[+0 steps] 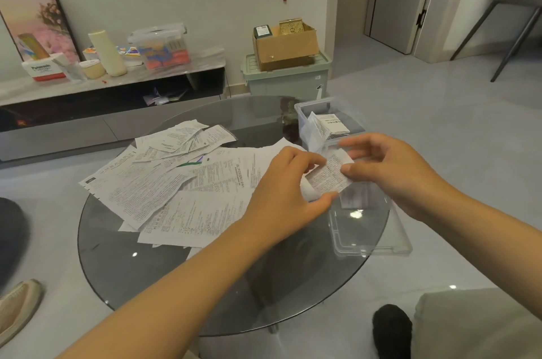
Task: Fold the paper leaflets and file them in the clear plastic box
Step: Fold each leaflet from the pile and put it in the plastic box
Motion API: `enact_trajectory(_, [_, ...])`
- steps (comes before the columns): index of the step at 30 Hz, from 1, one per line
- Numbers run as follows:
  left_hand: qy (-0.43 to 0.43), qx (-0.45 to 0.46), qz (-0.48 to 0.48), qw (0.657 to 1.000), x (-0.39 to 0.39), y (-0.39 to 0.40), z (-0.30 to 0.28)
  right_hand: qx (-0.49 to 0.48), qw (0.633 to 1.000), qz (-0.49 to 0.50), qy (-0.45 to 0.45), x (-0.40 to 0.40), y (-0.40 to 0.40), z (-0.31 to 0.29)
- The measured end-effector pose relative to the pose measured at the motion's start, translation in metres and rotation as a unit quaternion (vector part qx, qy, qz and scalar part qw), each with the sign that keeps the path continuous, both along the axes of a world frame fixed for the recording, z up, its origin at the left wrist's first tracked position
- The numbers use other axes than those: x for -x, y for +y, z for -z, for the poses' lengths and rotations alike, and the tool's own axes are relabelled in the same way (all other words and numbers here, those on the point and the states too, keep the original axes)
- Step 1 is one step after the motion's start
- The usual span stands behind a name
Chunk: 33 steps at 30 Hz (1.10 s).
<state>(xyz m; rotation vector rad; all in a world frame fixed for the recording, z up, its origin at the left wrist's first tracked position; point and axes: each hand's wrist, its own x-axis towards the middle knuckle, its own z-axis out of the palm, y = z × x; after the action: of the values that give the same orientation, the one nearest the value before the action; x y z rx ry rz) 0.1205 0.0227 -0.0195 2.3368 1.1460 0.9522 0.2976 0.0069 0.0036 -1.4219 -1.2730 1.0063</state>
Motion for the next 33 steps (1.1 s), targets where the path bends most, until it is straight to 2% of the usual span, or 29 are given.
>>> enact_trajectory(4, [-0.072, 0.059, -0.004, 0.996, -0.026, 0.004, -0.002, 0.013, 0.998, -0.009, -0.065, -0.019, 0.009, -0.004])
enact_trajectory(7, [-0.080, 0.078, -0.005, 0.994, -0.040, 0.008, 0.002, 0.012, 0.993, -0.006, -0.115, -0.029, 0.017, 0.000])
enact_trajectory(10, [-0.053, 0.096, -0.003, 0.994, -0.047, 0.013, 0.013, 0.017, 0.992, -0.021, -0.122, -0.032, 0.027, 0.012])
enact_trajectory(13, [0.004, 0.101, 0.008, 0.995, -0.047, 0.015, 0.027, 0.021, 0.982, -0.033, -0.184, -0.030, 0.033, 0.030])
enact_trajectory(17, [0.061, 0.066, 0.050, 0.995, -0.044, 0.016, 0.040, -0.004, 0.965, -0.040, -0.258, -0.028, 0.033, 0.049])
enact_trajectory(21, [0.095, 0.024, 0.055, 0.994, -0.043, 0.017, 0.040, -0.051, 0.924, -0.038, -0.377, -0.028, 0.030, 0.055])
enact_trajectory(24, [0.131, -0.007, 0.066, 0.989, -0.044, 0.015, 0.040, -0.041, 0.914, -0.015, -0.404, -0.032, 0.022, 0.052])
enact_trajectory(30, [0.147, -0.013, 0.051, 0.988, -0.045, 0.015, 0.039, -0.012, 0.876, -0.044, -0.481, -0.034, 0.013, 0.054])
enact_trajectory(33, [0.136, 0.010, 0.050, 0.989, -0.045, 0.015, 0.041, -0.017, 0.870, -0.043, -0.490, -0.031, 0.012, 0.052])
